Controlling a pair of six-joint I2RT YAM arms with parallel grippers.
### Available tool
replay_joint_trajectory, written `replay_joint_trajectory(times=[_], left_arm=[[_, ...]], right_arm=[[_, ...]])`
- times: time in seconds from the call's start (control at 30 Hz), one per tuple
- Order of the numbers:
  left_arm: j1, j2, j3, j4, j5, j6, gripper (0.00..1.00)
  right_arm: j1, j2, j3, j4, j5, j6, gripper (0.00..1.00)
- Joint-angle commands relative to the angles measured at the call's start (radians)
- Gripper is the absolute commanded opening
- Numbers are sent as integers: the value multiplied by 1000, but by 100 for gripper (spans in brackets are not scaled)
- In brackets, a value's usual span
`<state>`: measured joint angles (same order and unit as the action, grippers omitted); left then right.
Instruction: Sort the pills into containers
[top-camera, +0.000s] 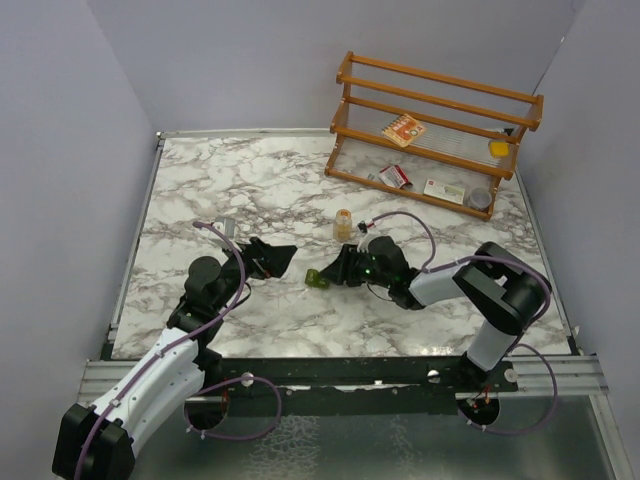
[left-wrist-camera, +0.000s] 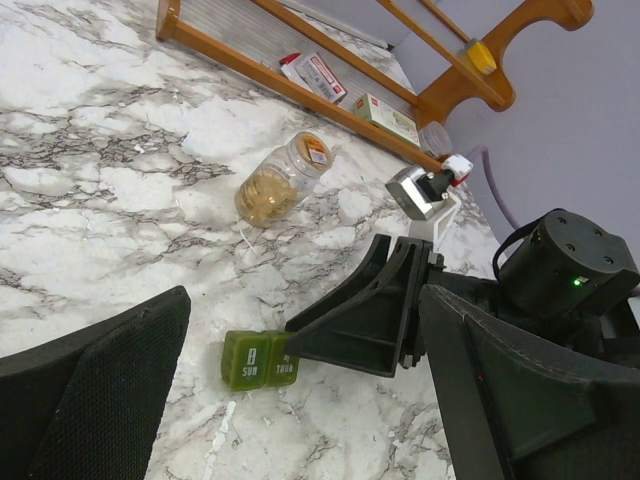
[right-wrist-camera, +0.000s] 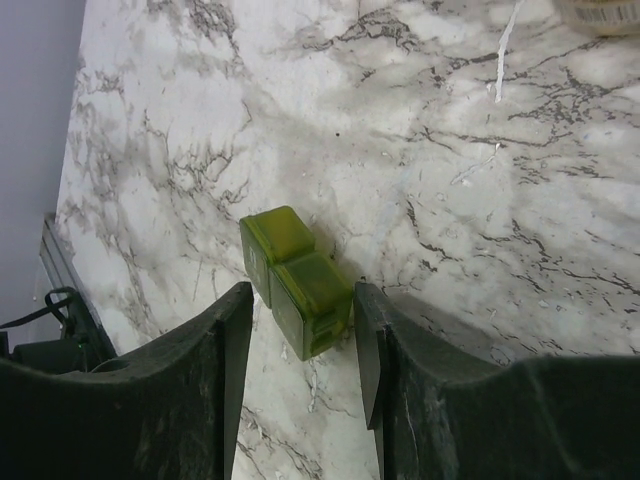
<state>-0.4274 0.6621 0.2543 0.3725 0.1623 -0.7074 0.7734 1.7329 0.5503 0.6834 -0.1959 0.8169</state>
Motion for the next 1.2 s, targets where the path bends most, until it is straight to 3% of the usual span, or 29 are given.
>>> replay_joint_trajectory(times=[0.0, 0.33, 0.47, 0.57, 0.7, 0.83, 1.17], left_arm=[[-2, -8, 31, 0, -12, 2, 99], [-1, -1, 36, -11, -23, 25, 99], [-2, -4, 39, -18, -35, 40, 99], [-2, -7, 40, -28, -47, 51, 99], [-1, -28, 36, -35, -65, 67, 99], [-2, -43, 38, -48, -75, 85, 99], [-2, -35, 58, -68, -77, 118, 99]], right_arm=[[8, -64, -10, -12, 91, -51, 45], [9, -238, 0, -129, 138, -181, 45], [11, -373, 20, -267, 234, -255, 46], [11, -508, 34, -381, 395, -307, 48], [11, -673, 45, -504, 689, -353, 59], [11, -807, 39, -578, 974, -395, 64], [11, -893, 63, -716, 1242, -391, 83]])
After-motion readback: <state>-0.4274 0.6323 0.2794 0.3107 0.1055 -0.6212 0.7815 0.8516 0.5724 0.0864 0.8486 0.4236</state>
